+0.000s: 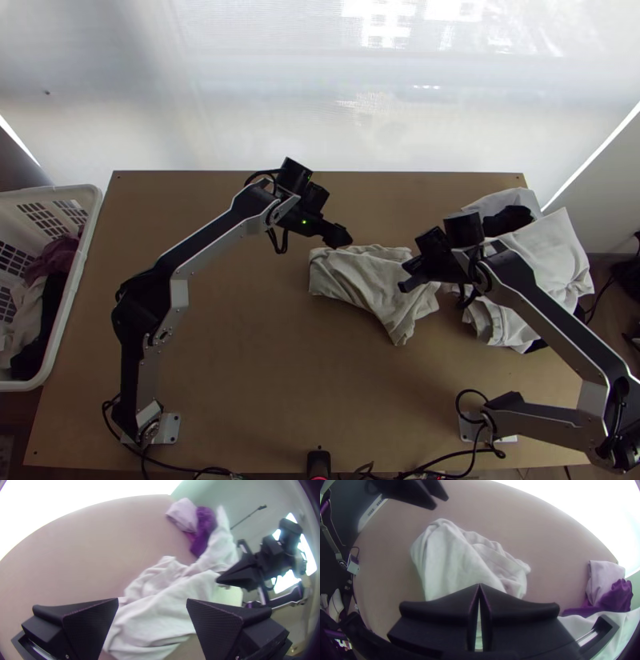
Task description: Fold the t-shirt
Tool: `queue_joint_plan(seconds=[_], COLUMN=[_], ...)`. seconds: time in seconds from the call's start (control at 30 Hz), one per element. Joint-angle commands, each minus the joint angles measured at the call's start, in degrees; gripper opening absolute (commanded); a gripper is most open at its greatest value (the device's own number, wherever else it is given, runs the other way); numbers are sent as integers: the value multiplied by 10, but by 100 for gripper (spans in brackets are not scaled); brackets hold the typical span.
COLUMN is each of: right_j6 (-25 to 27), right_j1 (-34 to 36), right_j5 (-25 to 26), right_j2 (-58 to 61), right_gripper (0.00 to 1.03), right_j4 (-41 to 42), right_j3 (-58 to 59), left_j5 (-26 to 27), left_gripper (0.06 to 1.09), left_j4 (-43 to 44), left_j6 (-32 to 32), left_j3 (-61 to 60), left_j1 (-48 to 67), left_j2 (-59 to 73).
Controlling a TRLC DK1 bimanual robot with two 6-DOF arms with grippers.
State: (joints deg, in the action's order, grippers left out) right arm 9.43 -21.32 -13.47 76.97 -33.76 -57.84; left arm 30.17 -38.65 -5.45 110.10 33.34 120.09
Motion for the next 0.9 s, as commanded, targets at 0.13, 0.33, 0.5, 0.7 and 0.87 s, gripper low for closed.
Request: queue_joint_plan(seconds=[0.13, 0.33, 0.5, 0.7, 0.87], right_j6=[8, 4, 4, 5, 15], right_j1=[-64, -71, -71, -63, -41], right_j5=[-22, -41, -61, -90, -101], right_j2=[123, 181, 199, 216, 243], right_gripper=[3, 3, 3, 3, 3], right_j4=[27, 45, 48, 51, 70], right_j3=[-45, -69, -79, -69, -63], left_j5=[-234, -227, -171, -145, -133], left_gripper=[69, 36, 10, 10, 9], left_j4=[192, 224, 227, 234, 227], left_j6=[-7, 0, -13, -12, -4], left_j3=[-210, -254, -257, -272, -249], left_j1=[7, 72, 85, 117, 130], left_j2=[-120, -140, -118, -87, -27])
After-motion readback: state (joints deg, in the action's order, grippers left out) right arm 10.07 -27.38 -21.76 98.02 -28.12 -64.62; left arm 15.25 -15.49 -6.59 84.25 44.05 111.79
